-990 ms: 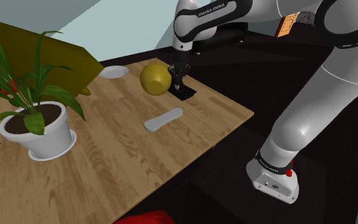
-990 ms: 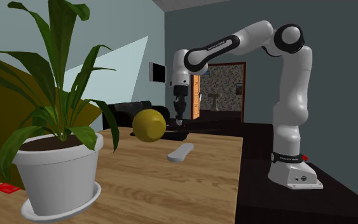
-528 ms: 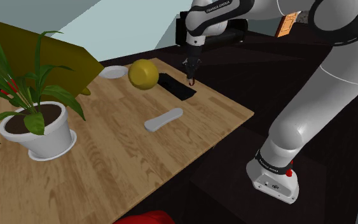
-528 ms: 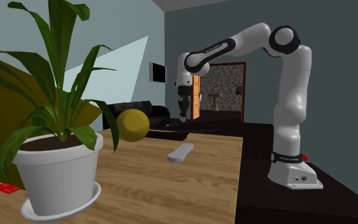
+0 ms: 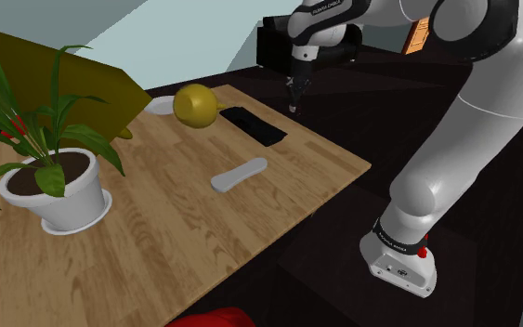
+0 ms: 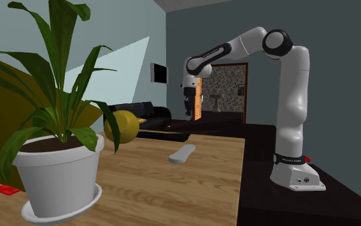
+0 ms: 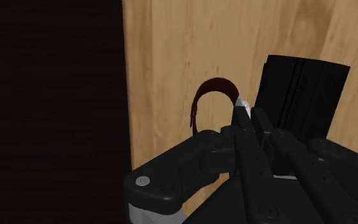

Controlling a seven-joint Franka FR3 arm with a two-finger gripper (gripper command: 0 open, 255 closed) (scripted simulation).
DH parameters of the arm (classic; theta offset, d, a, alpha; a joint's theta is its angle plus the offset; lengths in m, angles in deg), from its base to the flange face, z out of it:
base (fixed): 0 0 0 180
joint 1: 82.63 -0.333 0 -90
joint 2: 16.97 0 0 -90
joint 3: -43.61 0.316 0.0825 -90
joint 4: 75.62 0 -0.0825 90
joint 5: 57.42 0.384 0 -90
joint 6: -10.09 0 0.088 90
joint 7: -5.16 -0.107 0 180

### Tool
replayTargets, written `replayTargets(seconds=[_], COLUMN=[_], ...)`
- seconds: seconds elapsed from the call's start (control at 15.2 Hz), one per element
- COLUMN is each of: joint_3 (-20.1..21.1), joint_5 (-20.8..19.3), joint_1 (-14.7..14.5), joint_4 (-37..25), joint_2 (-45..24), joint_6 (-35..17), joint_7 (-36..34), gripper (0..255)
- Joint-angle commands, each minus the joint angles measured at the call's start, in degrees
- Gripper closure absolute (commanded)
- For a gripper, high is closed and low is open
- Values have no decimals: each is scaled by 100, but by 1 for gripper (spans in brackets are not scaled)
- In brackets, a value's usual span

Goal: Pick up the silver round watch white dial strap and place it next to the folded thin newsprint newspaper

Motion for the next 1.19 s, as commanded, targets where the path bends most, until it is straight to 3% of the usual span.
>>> replayTargets(seconds=[0.0,1.12], joint_3=[-154,-139], joint_5=[1,137], joint_1=[148,147], joint_4=[-251,514], joint_2=[-189,-671], joint_6=[94,-1140], joint_7=[302,480], gripper=[255,255])
